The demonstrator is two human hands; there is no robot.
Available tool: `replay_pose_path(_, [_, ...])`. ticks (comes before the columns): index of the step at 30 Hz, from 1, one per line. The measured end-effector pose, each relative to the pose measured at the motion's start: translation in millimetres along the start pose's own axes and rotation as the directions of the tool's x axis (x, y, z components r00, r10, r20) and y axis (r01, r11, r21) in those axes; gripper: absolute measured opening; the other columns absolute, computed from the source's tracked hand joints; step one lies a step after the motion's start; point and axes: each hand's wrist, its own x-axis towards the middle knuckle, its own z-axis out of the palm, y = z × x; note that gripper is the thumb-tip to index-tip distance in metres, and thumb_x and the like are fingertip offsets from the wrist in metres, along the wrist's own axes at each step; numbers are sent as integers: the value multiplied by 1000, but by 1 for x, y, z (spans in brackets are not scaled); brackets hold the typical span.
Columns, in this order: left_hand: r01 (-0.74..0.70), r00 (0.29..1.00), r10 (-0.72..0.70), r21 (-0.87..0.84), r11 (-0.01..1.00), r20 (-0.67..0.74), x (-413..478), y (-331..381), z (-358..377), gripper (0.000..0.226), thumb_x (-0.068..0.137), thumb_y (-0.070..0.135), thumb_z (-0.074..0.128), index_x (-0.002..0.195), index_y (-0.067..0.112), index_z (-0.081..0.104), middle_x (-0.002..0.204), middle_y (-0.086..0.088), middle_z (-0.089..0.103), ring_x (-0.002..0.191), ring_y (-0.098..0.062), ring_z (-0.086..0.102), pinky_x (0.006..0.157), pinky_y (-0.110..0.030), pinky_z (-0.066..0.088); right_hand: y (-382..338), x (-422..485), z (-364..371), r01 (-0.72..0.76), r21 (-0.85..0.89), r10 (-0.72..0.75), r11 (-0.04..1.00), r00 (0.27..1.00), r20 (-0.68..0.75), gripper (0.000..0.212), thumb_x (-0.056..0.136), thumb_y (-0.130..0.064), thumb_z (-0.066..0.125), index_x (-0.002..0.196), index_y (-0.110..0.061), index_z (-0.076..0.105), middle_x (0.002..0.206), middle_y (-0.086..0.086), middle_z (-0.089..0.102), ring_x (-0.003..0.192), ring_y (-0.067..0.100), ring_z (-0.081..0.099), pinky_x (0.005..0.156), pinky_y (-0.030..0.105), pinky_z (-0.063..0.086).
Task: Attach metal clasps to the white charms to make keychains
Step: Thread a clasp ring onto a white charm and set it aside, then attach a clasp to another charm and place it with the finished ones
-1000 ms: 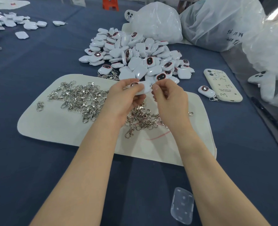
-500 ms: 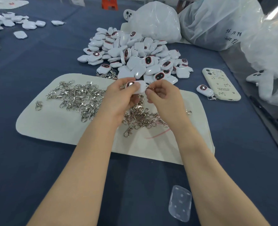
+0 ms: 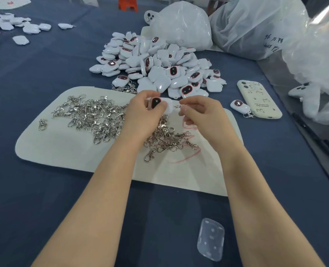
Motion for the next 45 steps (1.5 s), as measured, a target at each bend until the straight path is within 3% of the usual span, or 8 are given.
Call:
replay_pose_path(6, [238,970,-207,-337,911,127,-1,-3,5,10,88,9,64,96,12,59,91,-10,62,56,-6,63,63,-23,57,6,3,3,-106,313,156,944,978,-138,16,92,-3,56,105,-6,64,75,1,58,62,7,53,65,15,51])
replay_pose_path(10, [298,954,-257,-532,793,151,-4,4,7,14,89,-2,57,96,10,55,105,-17,63,70,-18,69,64,-23,57,3,4,21,-190,662,333,725,938,-95,16,94,-4,53,109,1,56,89,11,58,85,18,58,93,31,52])
replay_pose_path(15, [95,995,-98,-177,980,-8,-8,7,19,19,85,7,63,95,22,57,101,-1,65,88,-19,66,85,-39,55,-1,-3,33,-206,341,217,917,976,6,32,93,-26,57,90,4,67,98,30,66,77,21,63,86,41,55])
replay_pose_path(19, [-137,990,130,140,981,61,-11,4,23,25,89,20,61,113,22,60,112,12,58,109,-6,53,95,-27,41,5,5,10,-106,180,157,978,941,-300,10,91,-21,59,86,-14,64,86,10,67,67,12,64,68,32,58])
replay_pose_path(26, [33,997,-39,-92,995,-66,-5,3,13,19,92,20,56,111,24,57,101,20,53,85,13,48,55,7,33,32,7,-33,-313,-307,113,899,842,-528,54,91,-26,57,139,-13,37,139,8,42,122,28,43,91,31,36])
replay_pose_path(32, [112,986,-138,-247,962,-91,-3,4,11,17,91,15,54,104,23,60,113,2,59,84,-2,55,79,-20,49,19,19,0,-208,-593,-123,778,875,-469,41,92,-22,50,133,-22,48,142,6,40,124,31,35,97,37,30])
replay_pose_path(38, [170,978,-198,-309,936,-60,-3,4,11,15,90,13,53,88,25,60,103,-4,62,92,-15,59,98,-41,49,23,44,40,-180,-681,44,709,976,-213,38,97,-41,43,133,-35,50,158,11,11,145,32,1,116,53,3])
replay_pose_path(45, [168,981,-190,-326,931,-37,0,2,10,13,91,12,53,90,23,59,93,1,61,85,-13,60,96,-39,50,24,41,41,-78,-471,-95,878,938,-333,30,97,-27,45,116,-14,65,131,7,44,116,19,44,98,25,30])
